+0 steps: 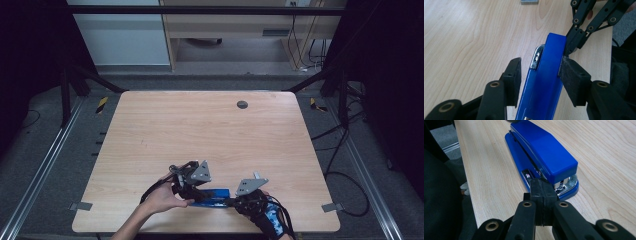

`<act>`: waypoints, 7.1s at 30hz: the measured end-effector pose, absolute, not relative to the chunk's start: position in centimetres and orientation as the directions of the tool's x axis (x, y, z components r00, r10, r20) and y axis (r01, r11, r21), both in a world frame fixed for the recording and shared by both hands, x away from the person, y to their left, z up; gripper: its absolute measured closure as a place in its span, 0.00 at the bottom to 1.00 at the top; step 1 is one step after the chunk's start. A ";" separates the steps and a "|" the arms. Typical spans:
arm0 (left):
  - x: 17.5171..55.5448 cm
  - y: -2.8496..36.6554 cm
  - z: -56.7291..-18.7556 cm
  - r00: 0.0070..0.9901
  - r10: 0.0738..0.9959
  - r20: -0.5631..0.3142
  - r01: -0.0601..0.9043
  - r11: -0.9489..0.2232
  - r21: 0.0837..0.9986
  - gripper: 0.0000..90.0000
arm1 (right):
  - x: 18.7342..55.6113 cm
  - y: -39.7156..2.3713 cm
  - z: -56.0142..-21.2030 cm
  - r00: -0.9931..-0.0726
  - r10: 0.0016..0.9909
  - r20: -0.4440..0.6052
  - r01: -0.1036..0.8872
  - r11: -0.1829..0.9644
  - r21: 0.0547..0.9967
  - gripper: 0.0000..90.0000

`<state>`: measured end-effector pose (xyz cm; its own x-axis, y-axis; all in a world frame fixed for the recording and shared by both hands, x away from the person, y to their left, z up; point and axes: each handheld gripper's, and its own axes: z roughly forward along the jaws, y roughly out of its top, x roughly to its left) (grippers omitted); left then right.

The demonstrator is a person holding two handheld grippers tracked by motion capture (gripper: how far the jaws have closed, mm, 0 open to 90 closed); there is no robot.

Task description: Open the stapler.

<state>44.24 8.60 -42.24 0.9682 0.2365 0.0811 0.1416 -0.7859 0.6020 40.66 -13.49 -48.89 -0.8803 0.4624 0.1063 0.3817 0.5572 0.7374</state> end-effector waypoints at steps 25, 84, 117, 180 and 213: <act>44.8 5.5 -44.3 0.992 0.103 0.076 0.056 -0.880 0.471 0.61 | 40.5 -13.5 -49.0 -0.874 0.475 0.099 0.381 0.546 0.746 1.00; 45.8 4.8 -45.3 0.999 0.020 0.041 -0.002 -0.886 0.465 0.73 | 40.3 -13.2 -49.2 -0.867 0.490 0.086 0.377 0.535 0.756 1.00; 45.6 4.9 -45.3 0.999 0.024 0.049 -0.002 -0.885 0.465 0.73 | 40.2 -13.2 -49.3 -0.859 0.501 0.101 0.390 0.515 0.764 1.00; 45.9 4.2 -45.2 0.999 0.004 0.043 -0.013 -0.924 0.382 0.73 | 40.0 -13.2 -49.2 -0.849 0.520 0.095 0.399 0.512 0.761 1.00; 45.8 5.6 -45.7 0.999 0.033 0.020 0.019 -0.872 0.489 0.73 | 40.0 -13.3 -49.4 -0.850 0.516 0.107 0.402 0.503 0.765 1.00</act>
